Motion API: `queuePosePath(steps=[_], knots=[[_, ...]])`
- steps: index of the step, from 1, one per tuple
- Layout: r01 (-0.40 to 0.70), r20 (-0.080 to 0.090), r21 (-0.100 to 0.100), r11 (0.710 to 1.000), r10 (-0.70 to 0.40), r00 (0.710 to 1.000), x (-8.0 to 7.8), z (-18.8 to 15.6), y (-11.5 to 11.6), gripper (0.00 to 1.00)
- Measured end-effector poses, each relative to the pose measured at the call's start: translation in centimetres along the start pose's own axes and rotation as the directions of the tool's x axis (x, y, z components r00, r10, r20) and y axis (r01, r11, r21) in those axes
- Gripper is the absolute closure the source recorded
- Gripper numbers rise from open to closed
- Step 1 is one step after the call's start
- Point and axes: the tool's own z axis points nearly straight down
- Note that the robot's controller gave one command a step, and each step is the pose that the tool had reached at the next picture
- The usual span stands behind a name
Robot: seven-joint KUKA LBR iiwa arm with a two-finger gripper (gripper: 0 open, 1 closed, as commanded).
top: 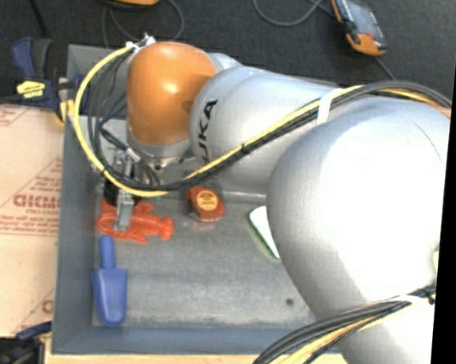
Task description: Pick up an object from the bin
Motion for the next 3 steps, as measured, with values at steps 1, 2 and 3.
queuePosePath(steps=[1,2,3], knots=[[-0.001,0.0,0.0,1.0,0.001,1.0,0.0,-0.1,-0.1,0.0],[0.086,0.003,0.002,0.996,-0.086,0.996,0.5,-2.6,-1.0,0.0],[0.148,0.02,-0.001,0.989,-0.148,0.989,-0.3,0.1,-1.6,0.0]])
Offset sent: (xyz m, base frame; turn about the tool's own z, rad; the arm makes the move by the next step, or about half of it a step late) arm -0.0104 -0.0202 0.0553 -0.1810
